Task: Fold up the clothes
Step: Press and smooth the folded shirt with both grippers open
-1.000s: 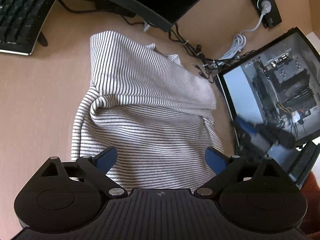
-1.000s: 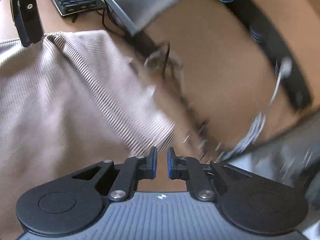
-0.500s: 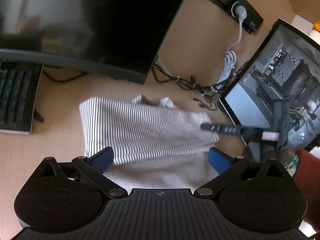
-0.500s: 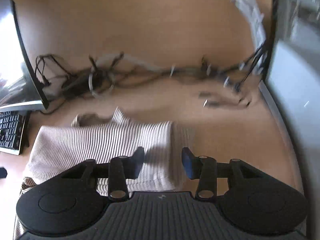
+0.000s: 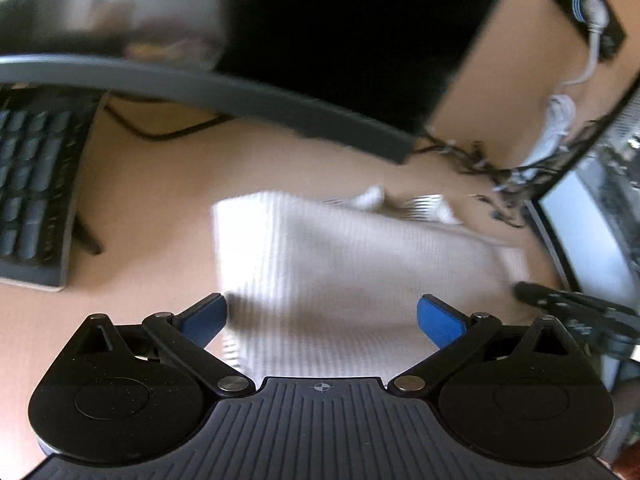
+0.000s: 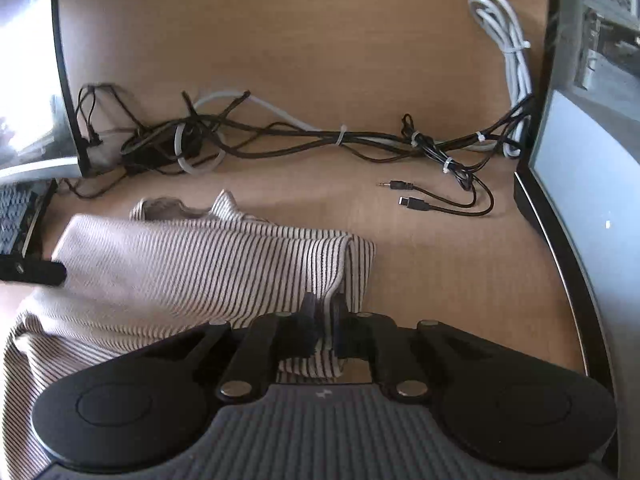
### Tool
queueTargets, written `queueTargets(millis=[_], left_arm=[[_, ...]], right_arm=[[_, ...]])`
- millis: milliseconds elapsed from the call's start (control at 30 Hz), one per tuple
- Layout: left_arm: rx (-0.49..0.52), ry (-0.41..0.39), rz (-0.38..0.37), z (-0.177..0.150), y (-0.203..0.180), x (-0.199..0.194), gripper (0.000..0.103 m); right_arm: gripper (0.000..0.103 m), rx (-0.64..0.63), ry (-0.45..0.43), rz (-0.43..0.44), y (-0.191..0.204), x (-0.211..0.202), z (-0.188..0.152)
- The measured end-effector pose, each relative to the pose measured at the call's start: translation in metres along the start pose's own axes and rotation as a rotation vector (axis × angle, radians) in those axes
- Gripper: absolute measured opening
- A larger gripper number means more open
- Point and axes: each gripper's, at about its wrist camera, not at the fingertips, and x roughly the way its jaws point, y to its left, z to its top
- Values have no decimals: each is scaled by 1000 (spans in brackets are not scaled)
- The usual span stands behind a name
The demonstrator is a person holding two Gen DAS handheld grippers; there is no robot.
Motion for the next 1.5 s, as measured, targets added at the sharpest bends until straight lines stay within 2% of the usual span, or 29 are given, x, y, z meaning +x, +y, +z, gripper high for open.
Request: queueTargets(millis=[33,100,133,167,233,300,367,433,600,700,800,1000,1133,1200,1367,1500], left_arm=[[3,-14,-10,0,-1,-5,103],[9,-42,-29,1,-2,-16,103],[15,-57,-41,2,-3,-21,103],[51,-86,-67,3,-10,-26,103],[130,-124,-115,5,-27,-28,103],[193,-111,-148,6,-41,-14,103],[163,-45,-136,4,-39,9,103],[110,5,-117,1,-33,29,103],[155,-39,-89,-13,-44,35,103],[139,-38,-101,-16,-50,37,103],[71,-21,-159,-14,-49,35,103],[104,-11,-172,-7,-50,32,103],[119,-46,-159,2,-48,20,103],[121,-17,-160,4,-43,26,103],[132,-4,-173,8,-41,34,103],[93,-44,-152,12,-36,17,103]], right_arm=[[14,2,-8,-9,0,-4,3],[31,6,-33,-24,-2,-14,9],[35,9,-61,-22,-2,-20,13],[42,14,-92,-11,-1,-25,17],[51,28,-122,40,3,-30,26],[55,74,-99,106,7,-21,29],[55,132,-53,164,9,-6,28],[55,165,0,159,10,11,19],[54,91,-15,136,8,6,3],[54,47,-24,122,7,4,-6],[54,6,-34,107,5,-1,-14],[54,-59,-40,75,2,-7,-17],[52,-28,-38,58,5,-17,-7],[52,-5,-52,73,3,-23,1],[52,26,36,88,-11,-4,4],[52,31,36,84,-14,-13,11]])
